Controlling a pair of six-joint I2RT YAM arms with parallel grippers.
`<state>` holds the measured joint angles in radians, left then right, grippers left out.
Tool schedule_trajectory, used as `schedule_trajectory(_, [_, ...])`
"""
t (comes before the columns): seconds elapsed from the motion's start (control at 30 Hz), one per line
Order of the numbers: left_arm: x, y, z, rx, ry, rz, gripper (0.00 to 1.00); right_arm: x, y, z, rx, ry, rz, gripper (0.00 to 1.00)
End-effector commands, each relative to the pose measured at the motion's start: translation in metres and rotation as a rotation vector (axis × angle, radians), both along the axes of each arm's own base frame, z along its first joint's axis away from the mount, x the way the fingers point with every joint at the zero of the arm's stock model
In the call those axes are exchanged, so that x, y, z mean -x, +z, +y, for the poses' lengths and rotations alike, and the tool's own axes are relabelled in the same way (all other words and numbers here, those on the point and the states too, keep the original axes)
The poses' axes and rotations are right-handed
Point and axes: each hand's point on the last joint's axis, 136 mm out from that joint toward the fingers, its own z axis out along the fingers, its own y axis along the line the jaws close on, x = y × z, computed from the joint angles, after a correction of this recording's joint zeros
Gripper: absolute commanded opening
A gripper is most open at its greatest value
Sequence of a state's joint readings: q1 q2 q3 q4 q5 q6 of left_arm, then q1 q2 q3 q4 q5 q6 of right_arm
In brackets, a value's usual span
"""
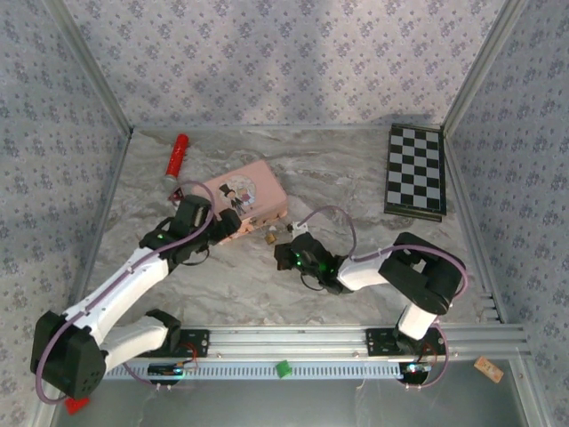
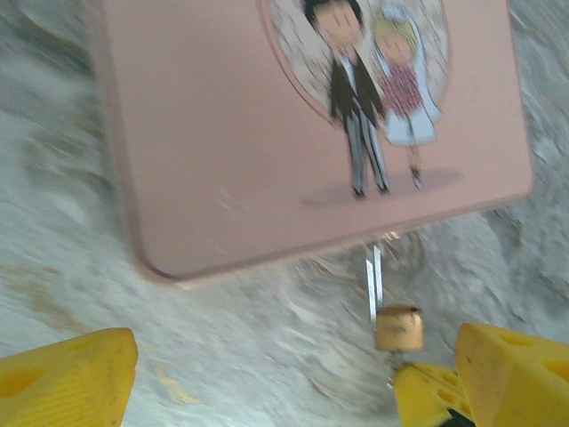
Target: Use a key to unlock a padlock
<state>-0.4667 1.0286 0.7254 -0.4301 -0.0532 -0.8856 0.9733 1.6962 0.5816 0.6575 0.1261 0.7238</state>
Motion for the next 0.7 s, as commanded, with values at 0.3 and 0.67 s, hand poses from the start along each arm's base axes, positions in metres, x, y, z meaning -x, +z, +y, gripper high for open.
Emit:
schedule_trajectory(0.3, [-0.058,-0.025,0.023,-0.05,-0.042,0.042,0.93,-0.002,-0.02,0.0,0.06,0.0,0.057,0.01])
schedule_trajectory(0.67, [-0.062,-0.049,0.025,-0.042,-0.015,0.075,0.9,-0.002,-0.023,-0.006,0.036,0.034,0.121,0.34])
